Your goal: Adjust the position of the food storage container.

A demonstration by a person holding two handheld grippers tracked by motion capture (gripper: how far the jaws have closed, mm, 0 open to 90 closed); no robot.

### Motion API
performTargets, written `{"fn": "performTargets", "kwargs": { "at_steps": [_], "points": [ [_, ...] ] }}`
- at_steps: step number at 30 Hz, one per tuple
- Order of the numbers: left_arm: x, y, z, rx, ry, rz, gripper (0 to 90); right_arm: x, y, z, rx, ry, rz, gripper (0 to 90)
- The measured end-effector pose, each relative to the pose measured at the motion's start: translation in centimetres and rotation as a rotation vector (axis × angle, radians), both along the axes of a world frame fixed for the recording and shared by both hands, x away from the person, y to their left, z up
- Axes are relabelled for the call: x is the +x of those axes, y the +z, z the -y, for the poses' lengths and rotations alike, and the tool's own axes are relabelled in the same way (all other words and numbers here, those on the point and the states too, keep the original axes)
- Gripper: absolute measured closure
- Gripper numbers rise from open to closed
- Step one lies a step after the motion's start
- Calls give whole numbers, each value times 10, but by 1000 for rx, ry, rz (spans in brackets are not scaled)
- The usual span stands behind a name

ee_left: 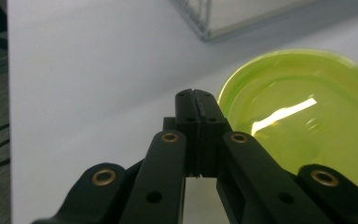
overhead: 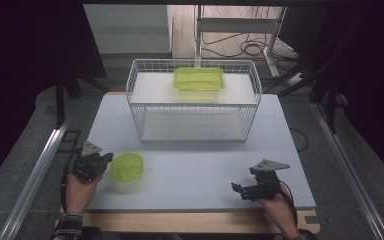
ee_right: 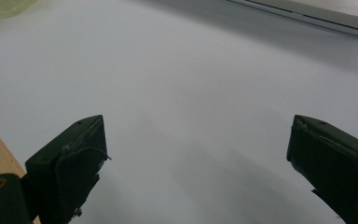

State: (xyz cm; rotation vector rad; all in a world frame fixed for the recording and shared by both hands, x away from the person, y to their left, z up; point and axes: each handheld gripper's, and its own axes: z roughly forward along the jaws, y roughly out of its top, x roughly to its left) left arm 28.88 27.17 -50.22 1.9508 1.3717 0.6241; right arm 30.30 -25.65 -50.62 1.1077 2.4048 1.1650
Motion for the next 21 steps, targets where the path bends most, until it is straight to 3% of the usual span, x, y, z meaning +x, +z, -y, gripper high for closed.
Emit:
{"fn": "performTargets", "kwargs": {
  "at_steps": [4, 12, 21],
  "points": [
    [-4, -6, -2, -14, 7, -20, 900, 0, 0, 0, 1, 1, -1, 50],
    [-7, -7, 12, -17, 3, -22, 900, 0, -1, -1, -9, 7, -8, 51],
    [-3, -4, 45, -20, -70, -28, 899, 1, -3, -2, -21, 6, -16, 51]
  ]
}}
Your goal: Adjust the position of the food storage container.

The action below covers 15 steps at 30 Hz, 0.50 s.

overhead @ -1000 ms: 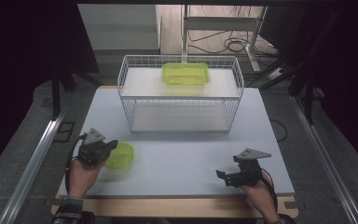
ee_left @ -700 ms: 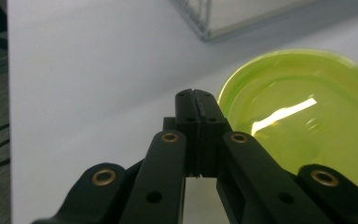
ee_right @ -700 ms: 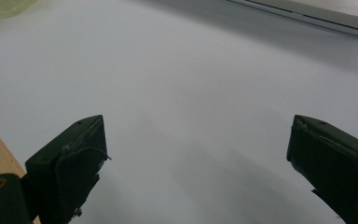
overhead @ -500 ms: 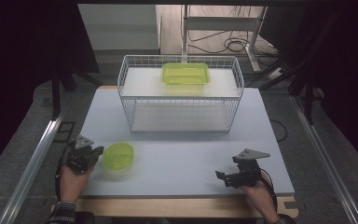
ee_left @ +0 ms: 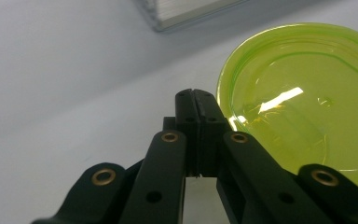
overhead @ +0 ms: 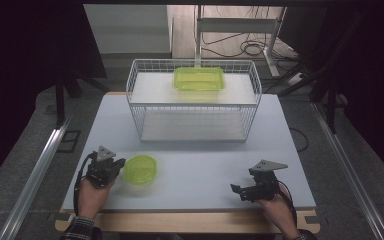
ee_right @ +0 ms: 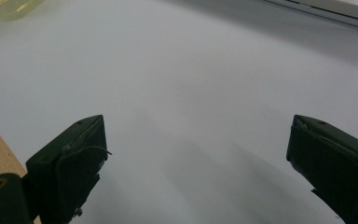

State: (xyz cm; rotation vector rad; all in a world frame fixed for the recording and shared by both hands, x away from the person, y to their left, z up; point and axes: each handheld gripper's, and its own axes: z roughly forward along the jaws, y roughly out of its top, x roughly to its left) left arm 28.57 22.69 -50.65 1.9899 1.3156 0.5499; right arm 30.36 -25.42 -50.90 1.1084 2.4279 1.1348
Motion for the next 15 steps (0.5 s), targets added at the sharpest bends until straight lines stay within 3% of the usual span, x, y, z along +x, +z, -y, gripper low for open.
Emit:
{"fn": "performTargets", "kwargs": {
  "at_steps": [9, 12, 15],
  "points": [
    [0, 3, 37, -10, -112, -17, 900, 0, 0, 0, -1, -5, -7, 51],
    [-2, 5, 35, -7, -103, -11, 899, 0, 0, 1, -3, -4, -3, 51],
    [-4, -2, 24, -15, -99, -48, 900, 0, 1, 2, 0, -7, 1, 51]
  ]
}}
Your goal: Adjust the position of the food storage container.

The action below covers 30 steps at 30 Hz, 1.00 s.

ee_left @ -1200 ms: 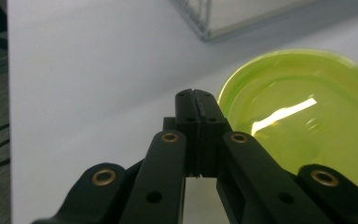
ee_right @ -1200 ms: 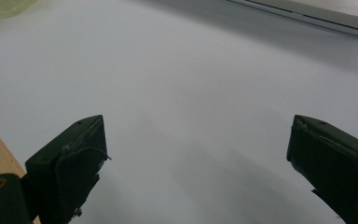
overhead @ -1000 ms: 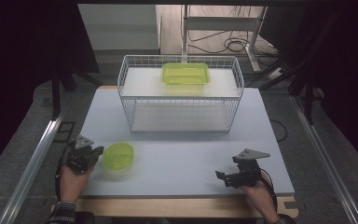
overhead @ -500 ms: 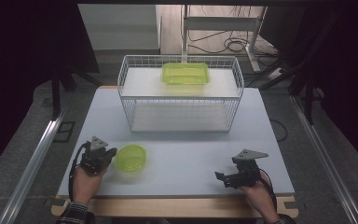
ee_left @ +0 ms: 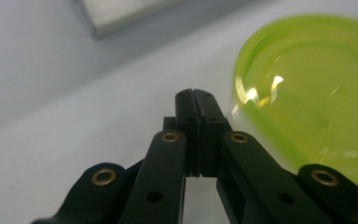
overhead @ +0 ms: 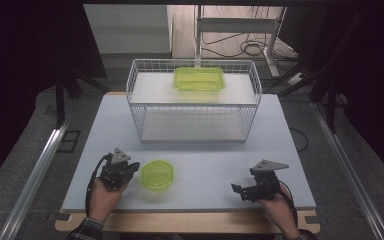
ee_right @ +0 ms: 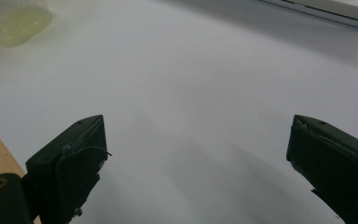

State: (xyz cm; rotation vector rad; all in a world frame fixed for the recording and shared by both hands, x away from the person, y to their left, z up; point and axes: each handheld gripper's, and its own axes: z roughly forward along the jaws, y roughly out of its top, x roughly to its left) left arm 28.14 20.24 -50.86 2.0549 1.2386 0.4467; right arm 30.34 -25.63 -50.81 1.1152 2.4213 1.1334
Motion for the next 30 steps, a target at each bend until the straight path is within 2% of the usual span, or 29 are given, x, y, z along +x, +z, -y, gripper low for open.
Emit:
{"fn": "performTargets", "kwargs": {
  "at_steps": [2, 5, 10, 15, 24, 30],
  "points": [
    [-3, -7, -3, 2, -42, -33, 900, 0, 0, 1, 1, -2, 0, 51],
    [-7, -13, 0, -33, -96, -75, 900, 0, 0, 0, -1, 0, -3, 51],
    [-8, -14, 14, -27, -141, -83, 899, 0, 0, -1, -5, 2, 0, 51],
    [-6, -15, 29, -43, -179, -88, 899, 0, 0, -1, -6, 2, -2, 51],
    [-6, -15, 65, -42, -276, -99, 899, 0, -1, -2, -8, 8, -3, 51],
    [-7, -16, 87, -59, -329, -98, 898, 0, -2, -3, -10, 13, -6, 51]
  ]
}}
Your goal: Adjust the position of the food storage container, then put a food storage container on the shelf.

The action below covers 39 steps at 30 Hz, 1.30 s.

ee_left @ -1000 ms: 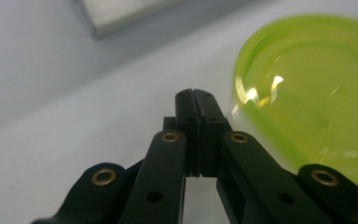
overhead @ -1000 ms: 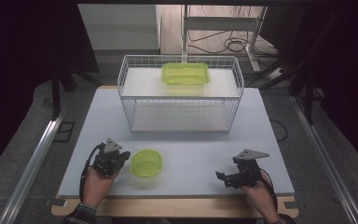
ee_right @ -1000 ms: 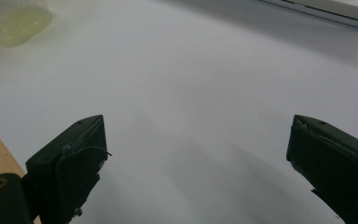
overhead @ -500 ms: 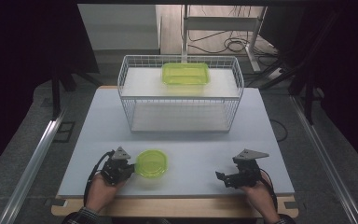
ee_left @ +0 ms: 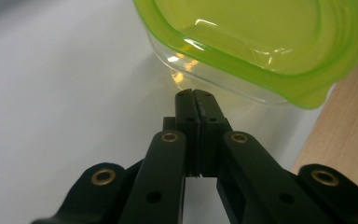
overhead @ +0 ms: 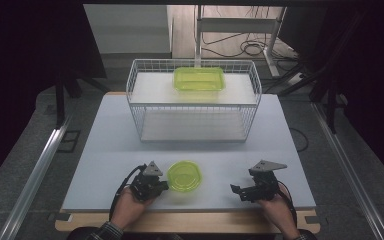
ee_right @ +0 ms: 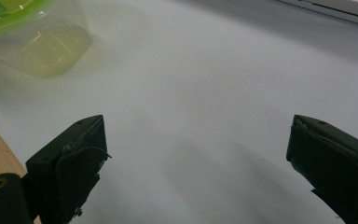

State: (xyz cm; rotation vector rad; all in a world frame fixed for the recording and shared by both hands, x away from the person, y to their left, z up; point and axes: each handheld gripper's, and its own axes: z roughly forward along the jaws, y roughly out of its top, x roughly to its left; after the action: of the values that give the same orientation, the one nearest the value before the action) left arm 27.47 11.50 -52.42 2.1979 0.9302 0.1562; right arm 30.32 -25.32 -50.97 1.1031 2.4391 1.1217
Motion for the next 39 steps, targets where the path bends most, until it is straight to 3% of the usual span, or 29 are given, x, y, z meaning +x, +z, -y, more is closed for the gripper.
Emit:
{"fn": "performTargets", "kwargs": {
  "at_steps": [5, 9, 12, 15, 22, 24, 27, 31, 39],
  "points": [
    [-1, -1, 13, 2, -32, 14, 894, 0, -1, -1, -4, 7, 1, 52],
    [-3, 1, 7, 1, -16, 28, 858, 0, 0, 0, 0, 6, -3, 51],
    [-9, 3, -2, 2, 7, 58, 777, -1, 1, -1, -4, 12, 3, 51],
    [-15, 4, -11, 24, 51, 94, 655, -3, 2, -3, -9, 19, 10, 51],
    [-25, 7, -26, -22, 126, 142, 311, -5, 3, -5, -7, 30, 11, 50],
    [-29, 5, -25, -6, 132, 153, 172, -5, 3, -5, -5, 31, 9, 49],
    [-36, 2, -23, 45, 130, 174, 55, -5, 2, -5, -5, 36, 12, 48],
    [-42, 0, -25, 45, 144, 186, 21, -5, 2, -5, -7, 45, 11, 47],
    [-49, -1, -37, -23, 159, 203, 6, -5, 2, -6, -3, 53, 17, 20]
  ]
}}
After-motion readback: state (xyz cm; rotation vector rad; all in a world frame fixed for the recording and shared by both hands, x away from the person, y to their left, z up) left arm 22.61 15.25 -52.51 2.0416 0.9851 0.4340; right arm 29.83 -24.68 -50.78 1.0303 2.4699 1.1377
